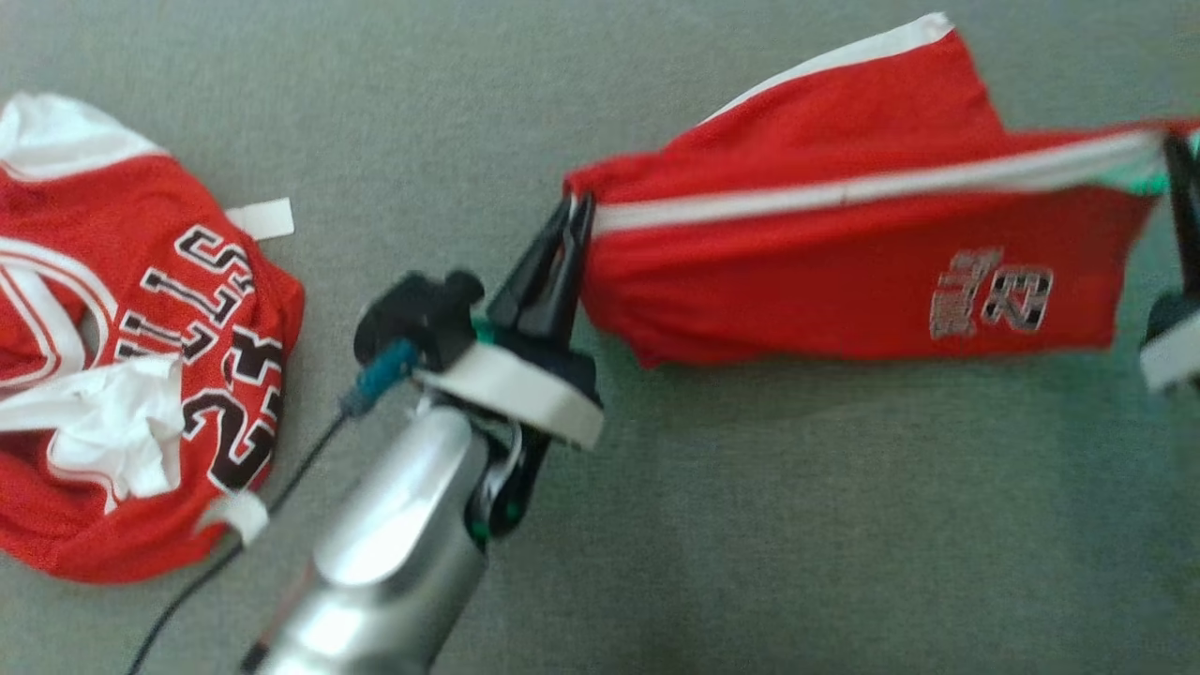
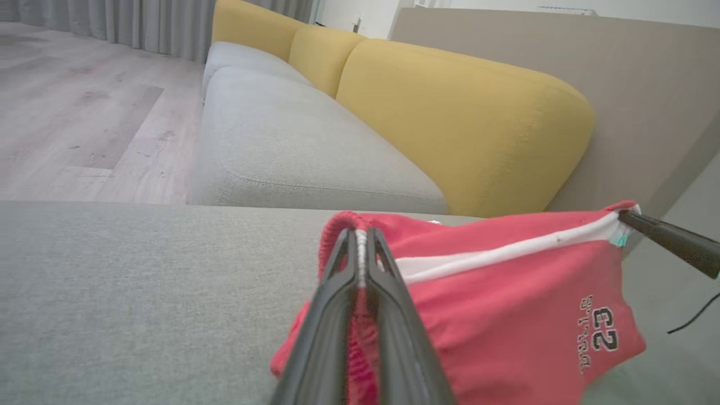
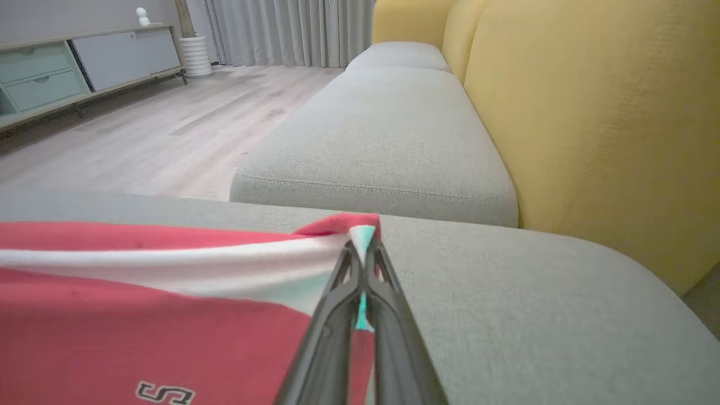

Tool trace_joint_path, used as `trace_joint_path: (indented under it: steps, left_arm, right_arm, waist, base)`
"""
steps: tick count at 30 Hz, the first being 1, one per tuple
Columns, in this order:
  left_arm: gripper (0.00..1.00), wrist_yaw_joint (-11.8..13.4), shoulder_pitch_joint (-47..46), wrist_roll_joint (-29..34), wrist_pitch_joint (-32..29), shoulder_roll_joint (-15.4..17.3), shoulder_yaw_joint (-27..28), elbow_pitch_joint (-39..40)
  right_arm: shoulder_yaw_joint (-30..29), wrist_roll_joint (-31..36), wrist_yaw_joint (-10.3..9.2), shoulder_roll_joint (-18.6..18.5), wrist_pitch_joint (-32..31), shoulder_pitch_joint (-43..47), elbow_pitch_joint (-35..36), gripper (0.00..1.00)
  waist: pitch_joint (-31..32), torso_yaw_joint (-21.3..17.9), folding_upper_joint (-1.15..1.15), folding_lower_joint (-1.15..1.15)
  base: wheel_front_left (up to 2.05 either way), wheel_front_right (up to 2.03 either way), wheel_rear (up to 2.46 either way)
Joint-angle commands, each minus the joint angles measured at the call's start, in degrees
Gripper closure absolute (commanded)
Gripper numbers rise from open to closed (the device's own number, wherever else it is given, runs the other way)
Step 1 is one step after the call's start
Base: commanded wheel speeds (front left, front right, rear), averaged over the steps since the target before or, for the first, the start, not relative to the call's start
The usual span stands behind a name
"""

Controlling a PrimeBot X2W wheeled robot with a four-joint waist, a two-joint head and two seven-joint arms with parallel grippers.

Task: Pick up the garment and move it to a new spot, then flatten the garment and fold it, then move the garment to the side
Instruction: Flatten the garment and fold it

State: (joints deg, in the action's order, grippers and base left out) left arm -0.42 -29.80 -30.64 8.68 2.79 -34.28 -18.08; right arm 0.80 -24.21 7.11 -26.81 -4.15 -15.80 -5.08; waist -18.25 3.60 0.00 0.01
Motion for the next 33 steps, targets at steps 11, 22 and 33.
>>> trace_joint_path:
  steps: [11,22,33]
  left_arm:
    - [1.00,4.3,-14.7,-13.0,3.7,0.1,-7.2,-8.9]
    - [0.13,5.6,-21.2,-18.5,6.2,0.1,-14.2,-16.0]
    - [0.00,12.7,-12.9,-2.6,6.3,0.1,-7.5,-9.0]
  right_arm:
    - [13.0,-1.4,0.37,-6.5,-2.4,-23.3,-15.5,1.00]
    - [22.6,-5.4,0.37,-4.1,6.4,-33.8,-28.8,0.00]
    - [23.5,-9.3,0.37,-3.1,14.4,-27.3,-34.0,0.00]
  waist:
    - [-7.8,3.6,0.00,-0.01]
    - [-9.7,3.4,0.00,-0.01]
    - [-4.3,3.3,0.00,-0.01]
  base:
    - [0.00,0.00,0.00]
    - [0.00,0.00,0.00]
    - [0.00,0.00,0.00]
